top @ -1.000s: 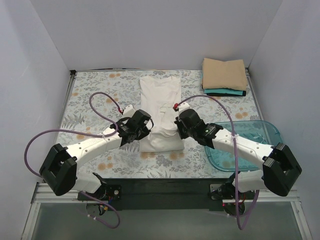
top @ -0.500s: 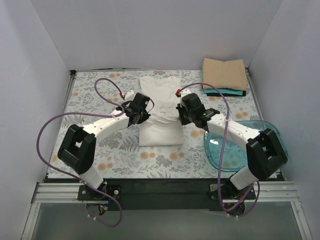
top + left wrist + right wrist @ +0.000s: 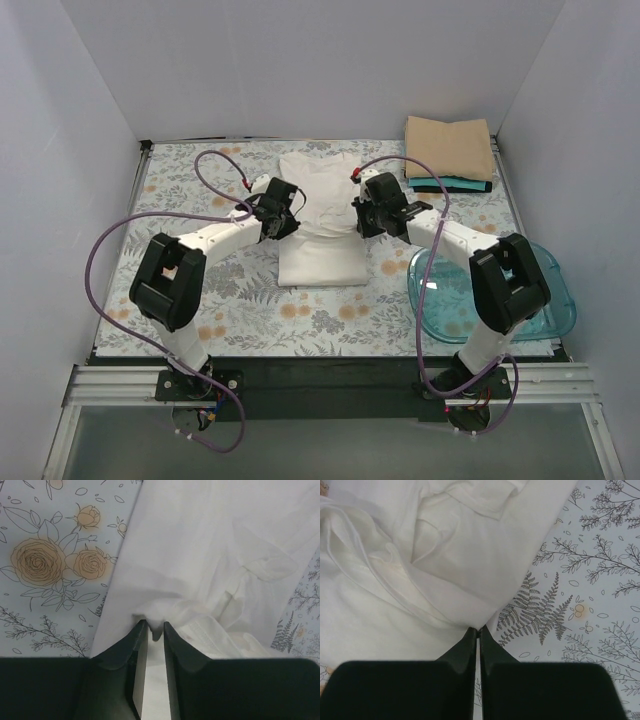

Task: Fold and stack the t-shirts
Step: Fold the tshirt

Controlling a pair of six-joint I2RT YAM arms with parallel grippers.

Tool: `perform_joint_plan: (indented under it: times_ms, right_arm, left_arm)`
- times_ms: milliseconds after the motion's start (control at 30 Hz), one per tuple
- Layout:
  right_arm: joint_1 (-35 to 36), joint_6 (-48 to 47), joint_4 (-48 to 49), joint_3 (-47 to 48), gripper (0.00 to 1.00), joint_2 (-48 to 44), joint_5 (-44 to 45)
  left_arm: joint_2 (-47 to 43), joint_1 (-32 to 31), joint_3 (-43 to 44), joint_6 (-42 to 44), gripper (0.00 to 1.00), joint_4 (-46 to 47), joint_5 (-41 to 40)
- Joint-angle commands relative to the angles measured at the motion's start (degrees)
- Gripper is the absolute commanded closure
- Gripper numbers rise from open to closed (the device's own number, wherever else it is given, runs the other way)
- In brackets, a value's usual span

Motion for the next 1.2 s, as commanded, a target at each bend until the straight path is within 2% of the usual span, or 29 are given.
perform_joint_plan:
  times_ms: [0, 67, 100, 133, 233, 300, 333, 400, 433, 600, 700, 767, 833, 900, 1033, 1167]
  right_arm:
    - [-1.59, -1.13, 1.41, 3.25, 0.97, 1.75, -3.43]
    - [-2.21, -1.57, 1.50, 4.48, 0.86, 3.24, -4.41]
    - [-2.82, -1.75, 1.50, 4.92, 0.82, 3.77, -5.03]
    - [-3.09, -1.75, 1.41, 5.80, 0.55, 4.30, -6.25]
    - [-3.62, -1.66, 1.14, 6.33, 0.02, 4.57, -9.33]
    - [-3.62, -1.75, 1.14, 5.72, 0.01, 3.17, -10.65]
    - [-3.62, -1.75, 1.06, 5.37, 0.02, 2.47, -11.61]
    - [-3.62, -1.58, 1.14, 3.53, 0.02, 0.09, -12.76]
    - [-3.62, -1.31, 1.32, 2.65, 0.02, -0.96, -13.90]
    - [-3.62, 0.89, 4.12, -6.56, 0.02, -9.57, -15.58]
    - [-3.62, 1.94, 8.78, -10.70, 0.02, -13.79, -21.01]
    - [-3.62, 2.64, 13.15, -13.43, 0.02, -14.68, -29.00]
    - [-3.27, 3.96, 15.90, -14.49, 0.02, -14.07, -35.75]
    - [-2.14, 4.49, 17.75, -13.80, 0.02, -11.35, -38.42]
    - [-0.28, 4.32, 18.11, -7.74, 0.02, -3.89, -40.88]
    - [0.16, 4.66, 19.42, 4.27, 0.02, 9.35, -44.76]
  left_arm:
    - [1.76, 1.12, 2.85, 1.97, 0.80, 1.13, -0.10]
    - [2.65, 1.56, 3.38, 2.41, 0.69, 1.21, 0.51]
    - [3.00, 1.65, 3.99, 2.68, 0.59, 1.21, 0.86]
    - [3.44, 1.83, 4.26, 3.38, 0.54, 1.39, 1.39]
    - [2.66, 1.92, 4.61, 4.35, 0.40, 1.39, 2.53]
    - [1.08, 1.92, 3.65, 3.91, 0.34, 2.00, 4.11]
    - [0.29, 1.92, 1.99, 3.82, 0.27, 2.70, 4.64]
    - [-2.44, 1.92, 0.23, 3.03, 0.25, 3.14, 5.87]
    - [-3.58, 2.00, -1.44, 2.86, 0.15, 3.41, 6.22]
    - [-10.33, 1.83, -8.12, 0.67, 0.13, 3.32, 10.96]
    - [-15.34, 1.83, -14.36, -0.74, 0.12, 4.02, 13.16]
    - [-17.99, 1.48, -17.26, -1.10, 0.11, 4.29, 14.13]
    - [-21.24, 1.13, -21.48, -1.80, 0.10, 4.38, 15.53]
    - [-23.26, 0.95, -25.51, -2.41, 0.10, 4.38, 16.51]
    - [-28.44, 0.69, -31.14, -4.08, 0.09, 4.38, 18.71]
    - [-31.18, 0.60, -33.97, -5.40, 0.08, 4.64, 19.32]
